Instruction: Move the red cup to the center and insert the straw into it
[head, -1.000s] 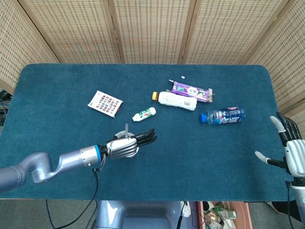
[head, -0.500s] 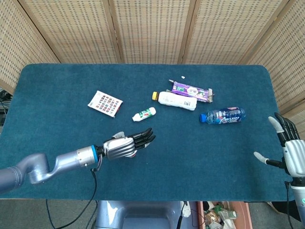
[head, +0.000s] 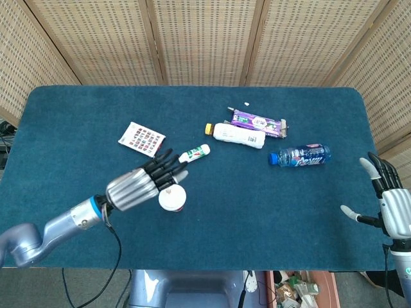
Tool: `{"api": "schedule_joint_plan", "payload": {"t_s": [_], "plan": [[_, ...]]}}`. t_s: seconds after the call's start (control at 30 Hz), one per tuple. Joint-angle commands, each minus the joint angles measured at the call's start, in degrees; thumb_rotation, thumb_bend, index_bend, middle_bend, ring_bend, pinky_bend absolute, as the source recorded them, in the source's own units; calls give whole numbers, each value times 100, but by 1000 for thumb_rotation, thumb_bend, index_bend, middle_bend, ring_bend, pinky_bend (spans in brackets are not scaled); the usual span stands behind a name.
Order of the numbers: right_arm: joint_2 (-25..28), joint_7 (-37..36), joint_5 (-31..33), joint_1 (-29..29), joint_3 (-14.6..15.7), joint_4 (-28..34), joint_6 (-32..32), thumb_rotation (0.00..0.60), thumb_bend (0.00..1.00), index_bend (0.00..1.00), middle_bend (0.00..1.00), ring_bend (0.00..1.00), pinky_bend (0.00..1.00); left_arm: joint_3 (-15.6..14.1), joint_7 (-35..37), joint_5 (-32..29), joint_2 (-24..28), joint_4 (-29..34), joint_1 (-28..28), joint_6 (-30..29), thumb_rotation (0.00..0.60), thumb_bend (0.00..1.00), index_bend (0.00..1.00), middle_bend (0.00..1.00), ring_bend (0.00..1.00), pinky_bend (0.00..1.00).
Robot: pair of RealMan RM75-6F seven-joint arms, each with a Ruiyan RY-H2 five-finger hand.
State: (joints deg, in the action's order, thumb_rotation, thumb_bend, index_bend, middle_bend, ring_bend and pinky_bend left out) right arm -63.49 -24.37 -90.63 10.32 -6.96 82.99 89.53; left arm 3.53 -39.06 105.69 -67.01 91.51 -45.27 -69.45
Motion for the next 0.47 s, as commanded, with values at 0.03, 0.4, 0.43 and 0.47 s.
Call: {"api": "schedule_joint_plan", "payload": {"t_s": [0.03,0.4,0.43,0.47], "plan": [[4,39,-9,0,2,23,5,600,0,0,0,0,0,84,328,-1054,538,887,816,-562,600,120,0,0,0,0],[-4,1195,381,-67,-119,139,-64,600,0,0,0,0,0,-113,681,-2934,403,2173,2412,-1627,600,109,0,0,0,0],[16,1389,504,-95,-127,190,-116,600,0,0,0,0,0,-154,943,-3195,267,2125,2620,-1742,600,108,0,0,0,0],[34,1506,564,-103,-137,272,-143,600,0,0,0,0,0,-156,1043,-3209,190,2058,2690,-1800,600,108,0,0,0,0]]}}
